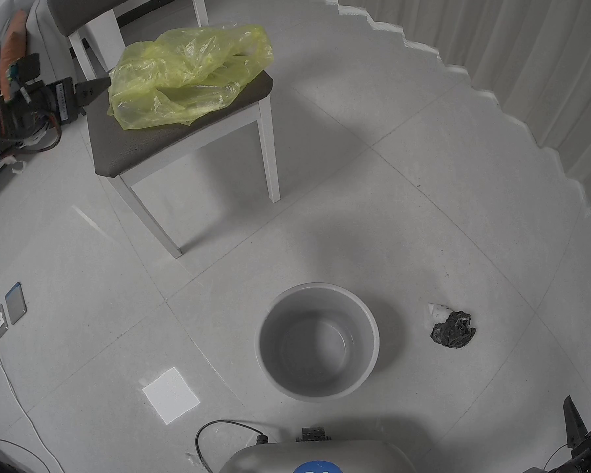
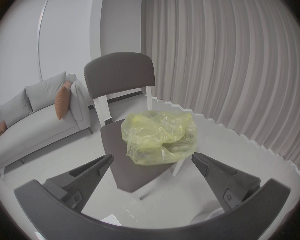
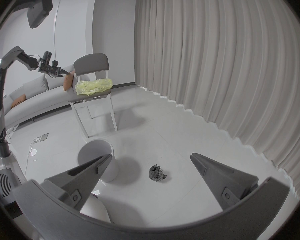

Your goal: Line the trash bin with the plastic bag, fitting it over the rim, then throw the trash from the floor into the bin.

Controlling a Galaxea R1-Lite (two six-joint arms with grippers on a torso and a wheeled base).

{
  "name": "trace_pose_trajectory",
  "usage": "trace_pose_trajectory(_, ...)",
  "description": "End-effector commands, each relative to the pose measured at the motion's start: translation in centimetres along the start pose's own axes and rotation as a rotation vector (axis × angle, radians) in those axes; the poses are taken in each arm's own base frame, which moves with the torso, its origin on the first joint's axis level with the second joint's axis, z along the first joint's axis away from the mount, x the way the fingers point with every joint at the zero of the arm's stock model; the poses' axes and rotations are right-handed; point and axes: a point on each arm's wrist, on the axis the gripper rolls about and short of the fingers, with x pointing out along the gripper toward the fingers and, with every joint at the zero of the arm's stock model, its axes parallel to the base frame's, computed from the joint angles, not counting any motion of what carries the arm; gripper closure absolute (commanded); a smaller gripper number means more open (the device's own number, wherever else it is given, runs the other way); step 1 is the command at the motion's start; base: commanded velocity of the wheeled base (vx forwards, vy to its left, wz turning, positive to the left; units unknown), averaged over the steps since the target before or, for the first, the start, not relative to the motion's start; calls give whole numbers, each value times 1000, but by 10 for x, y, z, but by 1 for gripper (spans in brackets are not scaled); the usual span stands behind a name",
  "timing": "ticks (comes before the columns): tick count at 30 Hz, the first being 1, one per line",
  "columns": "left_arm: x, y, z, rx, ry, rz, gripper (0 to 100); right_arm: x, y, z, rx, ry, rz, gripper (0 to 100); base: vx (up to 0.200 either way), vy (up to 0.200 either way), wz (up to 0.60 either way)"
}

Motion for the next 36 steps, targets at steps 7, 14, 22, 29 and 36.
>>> trace_pose_trajectory(7,101,6,-32,32,99,8,0,0,0,-4,-10,-11,2,0,0,0,0)
trace_pose_trajectory(14,112,9,-39,57,80,15,0,0,1,-4,-21,-11,4,0,0,0,0)
trace_pose_trajectory(22,102,8,-30,36,46,9,0,0,1,-4,-21,-11,5,0,0,0,0)
trace_pose_trajectory(29,63,6,-16,13,32,-30,0,0,1,-4,-21,-11,7,0,0,0,0)
trace_pose_trajectory(36,51,4,-11,-11,-28,-32,0,0,1,-4,-33,-11,8,0,0,0,0)
